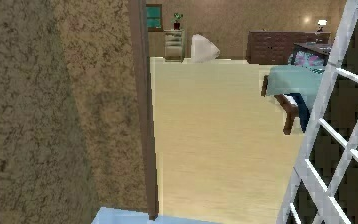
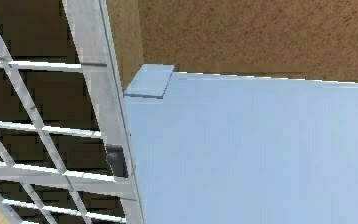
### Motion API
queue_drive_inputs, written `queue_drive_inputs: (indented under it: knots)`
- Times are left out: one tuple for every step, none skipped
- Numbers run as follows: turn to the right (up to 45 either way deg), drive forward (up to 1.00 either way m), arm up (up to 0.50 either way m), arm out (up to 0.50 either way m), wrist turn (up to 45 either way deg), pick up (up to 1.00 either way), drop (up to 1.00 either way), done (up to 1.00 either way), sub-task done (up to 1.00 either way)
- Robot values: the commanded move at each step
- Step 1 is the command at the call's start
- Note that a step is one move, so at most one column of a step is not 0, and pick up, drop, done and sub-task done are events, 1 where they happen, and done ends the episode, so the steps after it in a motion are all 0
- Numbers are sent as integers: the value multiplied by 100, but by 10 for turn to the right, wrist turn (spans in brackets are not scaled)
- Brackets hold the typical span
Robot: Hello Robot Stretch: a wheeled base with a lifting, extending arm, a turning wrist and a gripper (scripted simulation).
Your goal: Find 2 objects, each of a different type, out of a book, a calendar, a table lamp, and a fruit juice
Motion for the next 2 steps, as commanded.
queue_drive_inputs:
  knots:
    - [60, 0, 0, 0, 0, 0, 0, 0, 0]
    - [0, 100, 0, 0, 0, 0, 0, 0, 0]
